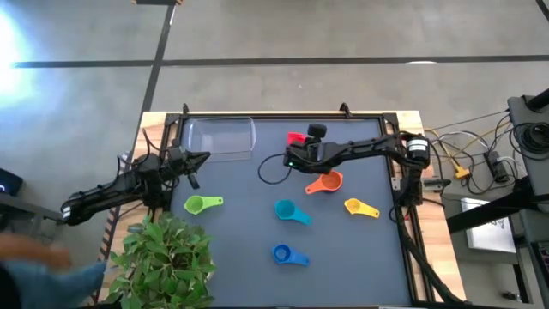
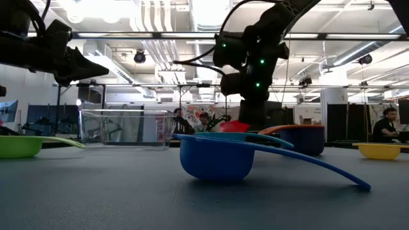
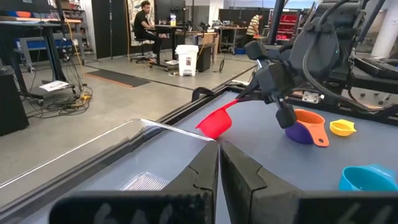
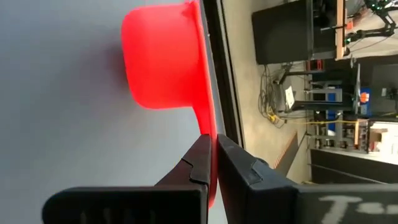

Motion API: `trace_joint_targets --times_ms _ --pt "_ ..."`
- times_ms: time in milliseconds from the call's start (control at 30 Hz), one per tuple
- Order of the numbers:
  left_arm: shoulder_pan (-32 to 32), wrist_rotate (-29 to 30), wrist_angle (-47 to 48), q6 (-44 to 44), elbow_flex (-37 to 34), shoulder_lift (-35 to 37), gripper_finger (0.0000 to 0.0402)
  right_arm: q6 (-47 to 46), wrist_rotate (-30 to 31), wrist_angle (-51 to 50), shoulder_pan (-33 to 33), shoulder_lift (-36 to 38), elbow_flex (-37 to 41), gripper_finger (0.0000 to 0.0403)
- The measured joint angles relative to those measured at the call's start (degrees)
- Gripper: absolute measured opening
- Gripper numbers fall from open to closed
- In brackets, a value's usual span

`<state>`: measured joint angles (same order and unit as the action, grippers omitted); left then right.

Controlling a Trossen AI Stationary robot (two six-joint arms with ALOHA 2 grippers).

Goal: Nest measuring cups in basket
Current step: Stack the red measuring cup on top of the orange measuring cup

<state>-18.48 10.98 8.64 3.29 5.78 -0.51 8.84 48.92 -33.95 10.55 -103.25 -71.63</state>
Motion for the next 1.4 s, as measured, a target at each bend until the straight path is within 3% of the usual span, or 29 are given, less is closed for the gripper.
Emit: trace_joint_targets --times_ms 200,567,767,933,1033,1233,1400 --pt "0.0 0.0 0.0 0.0 0.0 0.0 0.0000 1.5 -1.2 0.0 0.0 -0.3 -0.3 0.0016" --pt "0.0 0.0 0.0 0.0 0.0 0.0 0.0000 0.0 -12.1 -0.3 -0.8 2.6 -0.2 0.0119" --pt "0.0 0.0 0.0 0.0 0.0 0.0 0.0000 -2.8 -19.3 -1.0 -0.9 6.5 -0.1 0.0147" --pt "0.0 0.0 0.0 0.0 0.0 0.0 0.0000 -1.5 -21.3 -1.6 0.1 11.4 0.8 0.0167" --pt "0.0 0.0 0.0 0.0 0.0 0.0 0.0000 0.3 -26.1 0.8 2.3 14.9 1.7 0.0181" --pt "0.0 0.0 0.0 0.0 0.0 0.0 0.0000 -7.1 -46.1 7.1 11.8 19.7 4.8 0.0189" --pt "0.0 0.0 0.0 0.0 0.0 0.0 0.0000 -13.9 -47.9 8.0 18.3 18.9 8.2 0.0189"
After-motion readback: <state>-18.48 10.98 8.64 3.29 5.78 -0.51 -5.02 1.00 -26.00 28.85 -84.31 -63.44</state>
